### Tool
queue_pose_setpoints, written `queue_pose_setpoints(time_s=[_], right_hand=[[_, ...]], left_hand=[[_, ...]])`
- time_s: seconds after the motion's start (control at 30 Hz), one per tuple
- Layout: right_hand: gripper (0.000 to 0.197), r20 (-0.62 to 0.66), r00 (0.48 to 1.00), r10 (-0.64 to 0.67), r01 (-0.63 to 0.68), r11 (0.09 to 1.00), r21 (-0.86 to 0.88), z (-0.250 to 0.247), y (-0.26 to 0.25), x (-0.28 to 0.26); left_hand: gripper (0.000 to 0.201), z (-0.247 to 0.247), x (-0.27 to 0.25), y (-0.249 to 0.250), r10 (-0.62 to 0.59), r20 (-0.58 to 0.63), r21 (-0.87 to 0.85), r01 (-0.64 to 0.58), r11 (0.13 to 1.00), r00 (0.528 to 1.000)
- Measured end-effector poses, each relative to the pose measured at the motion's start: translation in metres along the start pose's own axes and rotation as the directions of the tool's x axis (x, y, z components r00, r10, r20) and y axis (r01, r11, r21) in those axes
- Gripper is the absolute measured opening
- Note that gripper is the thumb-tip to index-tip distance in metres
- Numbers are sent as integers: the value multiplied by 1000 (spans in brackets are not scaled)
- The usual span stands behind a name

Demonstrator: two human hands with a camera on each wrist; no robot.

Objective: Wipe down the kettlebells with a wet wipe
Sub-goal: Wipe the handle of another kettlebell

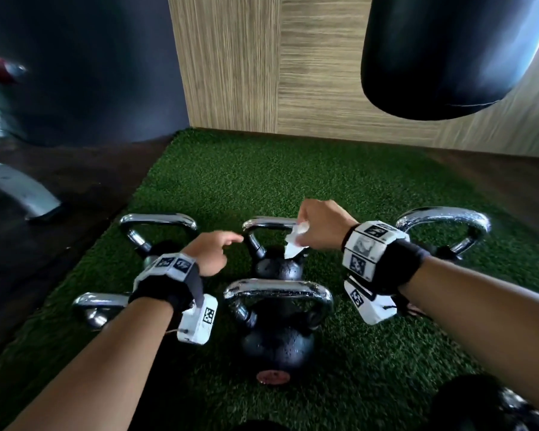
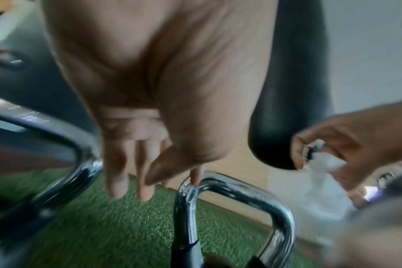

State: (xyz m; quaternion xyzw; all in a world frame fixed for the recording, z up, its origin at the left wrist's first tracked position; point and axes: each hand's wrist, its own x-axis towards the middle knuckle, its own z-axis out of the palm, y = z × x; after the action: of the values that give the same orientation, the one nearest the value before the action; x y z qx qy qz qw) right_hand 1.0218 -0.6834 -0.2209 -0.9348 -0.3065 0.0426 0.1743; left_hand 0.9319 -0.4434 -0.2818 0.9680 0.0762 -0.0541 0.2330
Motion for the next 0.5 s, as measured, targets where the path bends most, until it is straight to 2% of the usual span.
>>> queue_pose_setpoints(time_s=[0.07,0.13,0.2,0.33,0.5], right_hand=[[24,32,996,-78,76,996,45,1,-16,-20],[17,42,988,-145,142,988,66,1,-31,-38],[12,38,980,-194,192,980,60,2,-40,-54],[16,7,964,-264,264,964,25,10,-53,-77],[15,-35,965,-260,260,966,-6,14,-52,-83]], left_hand=[[70,19,-20,-19,-48,135,-153,69,986,990],[74,39,-42,-28,-54,278,-271,132,953,959],[70,60,-60,-30,-47,326,-299,151,942,944],[117,97,-75,-17,-95,314,-194,161,968,945],[111,121,-73,-9,-88,241,-262,152,953,966]])
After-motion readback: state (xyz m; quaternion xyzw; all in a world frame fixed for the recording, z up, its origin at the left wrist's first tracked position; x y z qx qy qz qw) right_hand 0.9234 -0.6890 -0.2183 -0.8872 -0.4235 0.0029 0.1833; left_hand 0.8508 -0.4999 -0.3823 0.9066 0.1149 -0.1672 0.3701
